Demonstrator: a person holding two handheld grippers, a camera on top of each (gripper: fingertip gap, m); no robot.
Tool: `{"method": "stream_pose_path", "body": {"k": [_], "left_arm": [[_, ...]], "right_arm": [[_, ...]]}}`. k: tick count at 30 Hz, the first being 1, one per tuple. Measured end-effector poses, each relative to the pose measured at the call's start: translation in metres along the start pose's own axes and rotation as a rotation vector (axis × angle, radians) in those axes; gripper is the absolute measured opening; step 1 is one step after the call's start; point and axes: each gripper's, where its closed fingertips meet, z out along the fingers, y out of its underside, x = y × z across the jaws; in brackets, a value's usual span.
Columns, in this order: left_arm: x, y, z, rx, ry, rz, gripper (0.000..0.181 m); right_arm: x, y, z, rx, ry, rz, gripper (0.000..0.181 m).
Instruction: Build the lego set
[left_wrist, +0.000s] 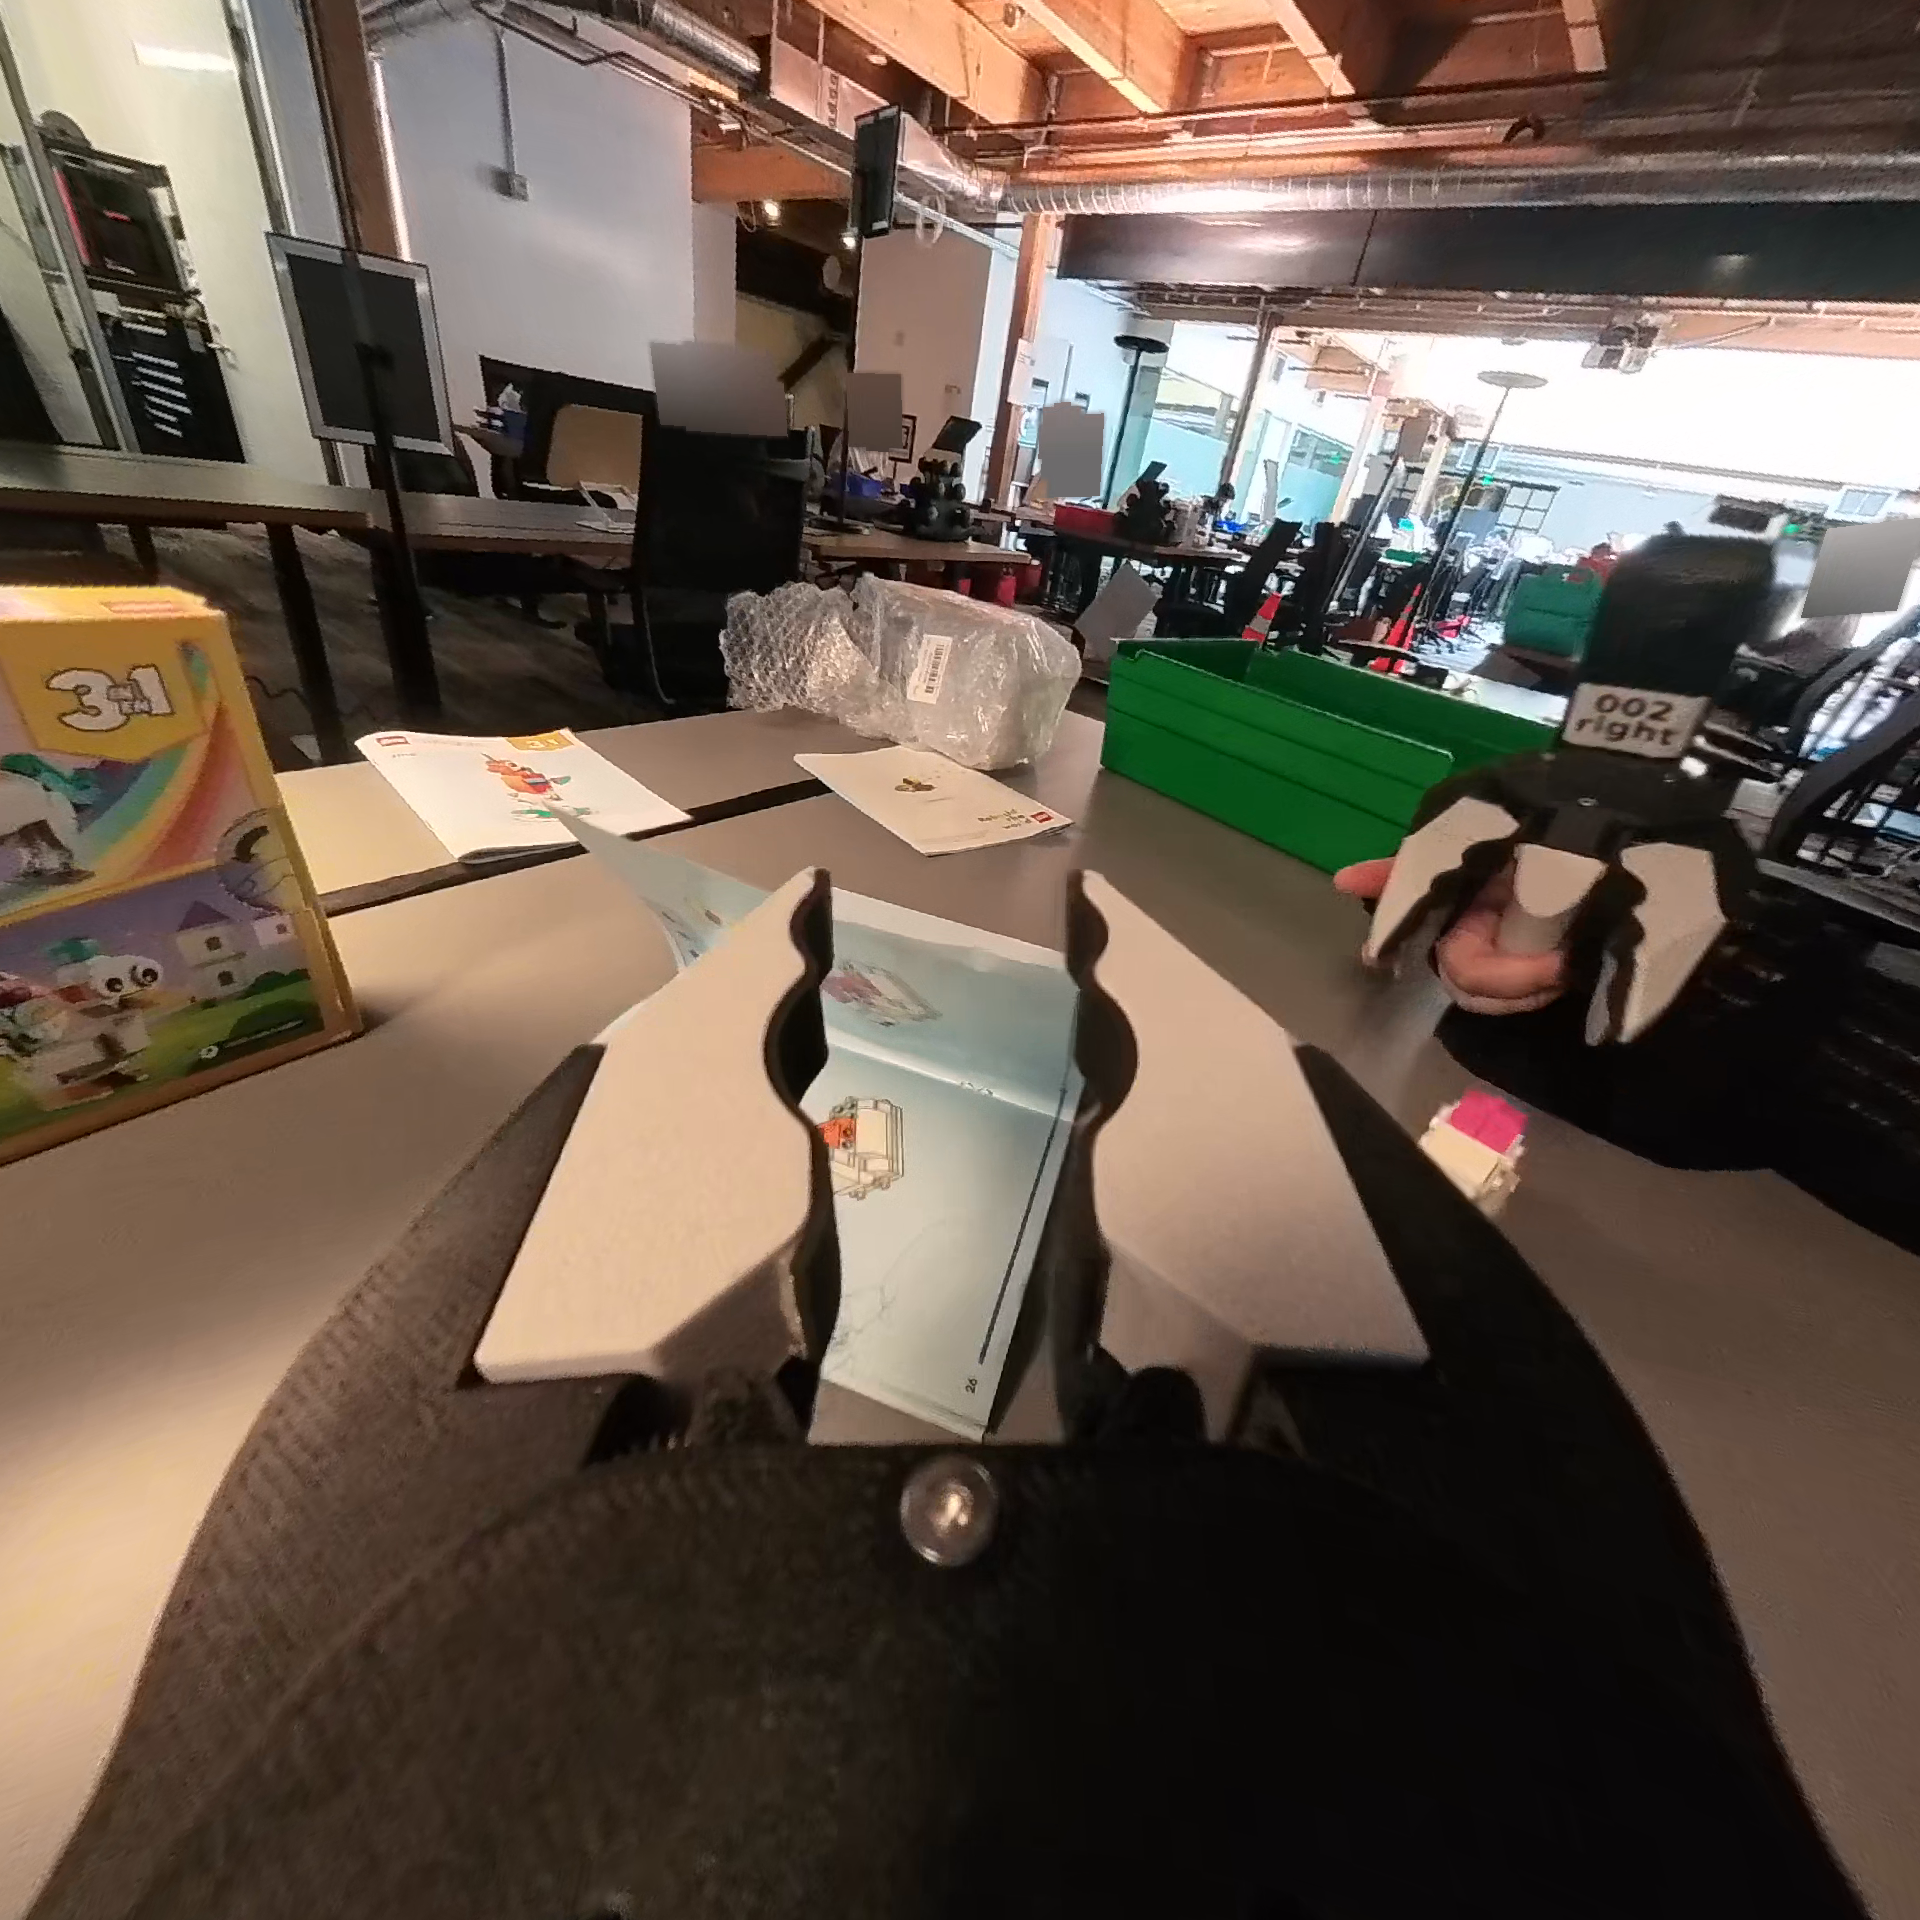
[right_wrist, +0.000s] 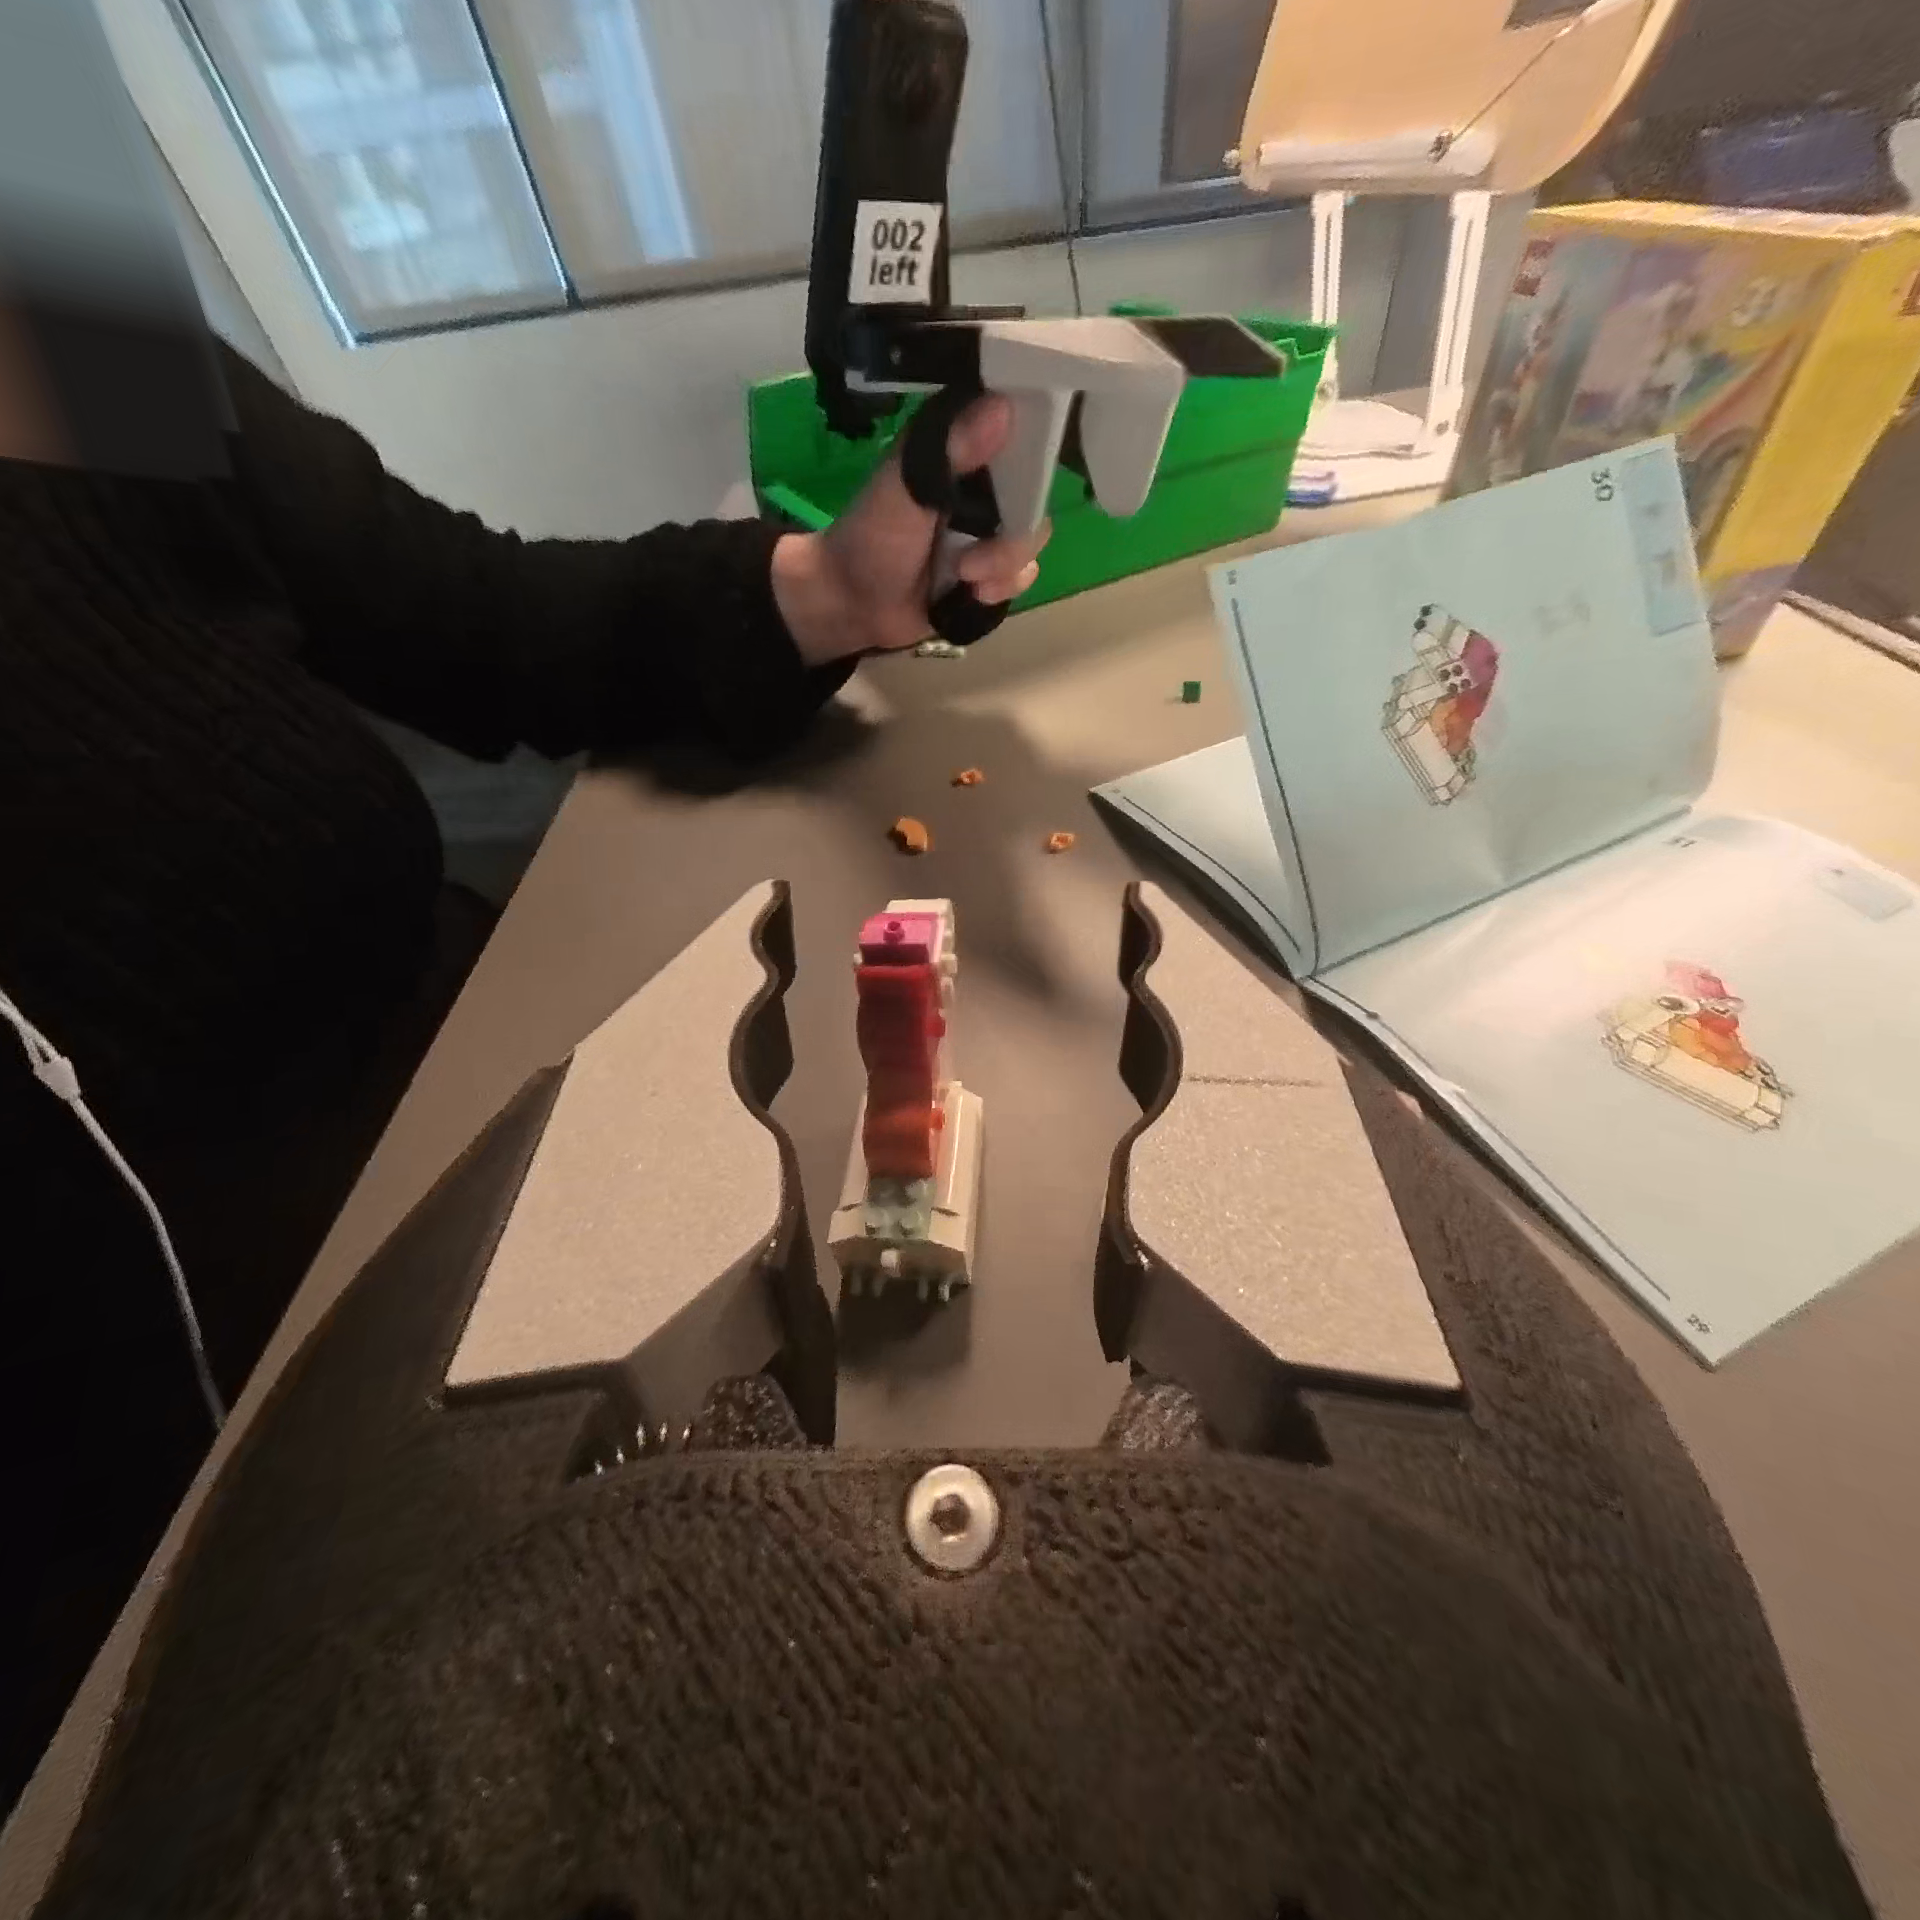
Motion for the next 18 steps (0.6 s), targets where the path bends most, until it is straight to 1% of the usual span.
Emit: {"method": "stream_pose_path", "body": {"k": [1,4,7,10,12,14,18], "left_arm": [[0.0,-0.001,0.001,-0.009,0.007,0.003,0.047],[-0.013,-0.007,0.012,-0.052,-0.04,0.04,0.05],[-0.017,-0.007,0.036,-0.147,-0.001,-0.001,0.056],[-0.02,0.002,0.058,-0.232,0.031,-0.027,0.057],[-0.027,0.012,0.067,-0.265,0.012,-0.089,0.056],[-0.033,0.03,0.068,-0.33,-0.004,-0.166,0.051],[-0.051,0.066,0.049,-0.441,-0.071,-0.189,0.048]], "right_arm": [[0.002,0.001,-0.001,0.002,0.0,0.016,0.062],[0.001,0.008,0.0,-0.03,-0.02,0.045,0.063],[-0.008,0.017,0.004,-0.077,-0.065,0.046,0.064],[-0.014,0.025,0.008,-0.106,-0.1,0.057,0.067],[-0.011,0.031,0.008,-0.143,-0.078,0.046,0.069],[-0.009,0.036,0.009,-0.174,-0.058,0.027,0.069],[-0.009,0.048,0.015,-0.264,-0.03,-0.033,0.067]]}}
